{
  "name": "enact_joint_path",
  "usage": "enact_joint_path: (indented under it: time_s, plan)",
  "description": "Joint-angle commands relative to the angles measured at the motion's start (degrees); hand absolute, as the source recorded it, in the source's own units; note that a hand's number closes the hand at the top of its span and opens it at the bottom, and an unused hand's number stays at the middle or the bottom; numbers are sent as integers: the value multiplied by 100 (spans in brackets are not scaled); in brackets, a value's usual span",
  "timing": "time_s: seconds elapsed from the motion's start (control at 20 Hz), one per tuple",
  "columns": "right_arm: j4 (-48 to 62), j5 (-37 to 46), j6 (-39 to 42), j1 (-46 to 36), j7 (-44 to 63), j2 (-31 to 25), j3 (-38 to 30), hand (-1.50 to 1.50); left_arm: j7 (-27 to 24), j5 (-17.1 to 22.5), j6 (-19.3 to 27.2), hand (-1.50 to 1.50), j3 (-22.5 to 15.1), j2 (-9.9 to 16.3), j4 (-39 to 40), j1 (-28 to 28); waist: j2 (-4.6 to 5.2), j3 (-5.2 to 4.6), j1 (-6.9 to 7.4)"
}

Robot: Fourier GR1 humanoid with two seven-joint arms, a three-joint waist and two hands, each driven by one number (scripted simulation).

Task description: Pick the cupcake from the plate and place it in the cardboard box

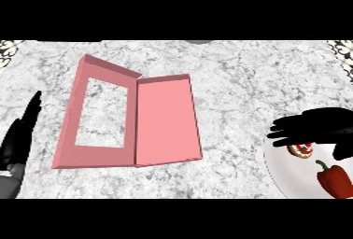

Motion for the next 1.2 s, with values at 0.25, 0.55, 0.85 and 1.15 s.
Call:
enact_joint_path:
  time_s: [0.25, 0.55, 0.85, 1.15]
  plan:
    - [614, 593, 120, -29, -500, 569, 16, -150, -49, -151, -149, 0, 290, -41, 0, 20, 2, 1, -13]
    - [540, 389, -709, 282, -511, 799, -355, 150, -183, -267, -148, 0, 281, -273, 86, 145, -3, 3, -54]
    - [981, 352, -1060, 165, -439, 1389, -775, 150, 188, -436, -154, 0, 255, -328, -115, -42, 1, 7, -26]
    - [1481, 4, -976, -291, -150, 1689, -1546, 150, 36, -446, -312, 0, 418, -270, -133, 69, 16, 8, 50]
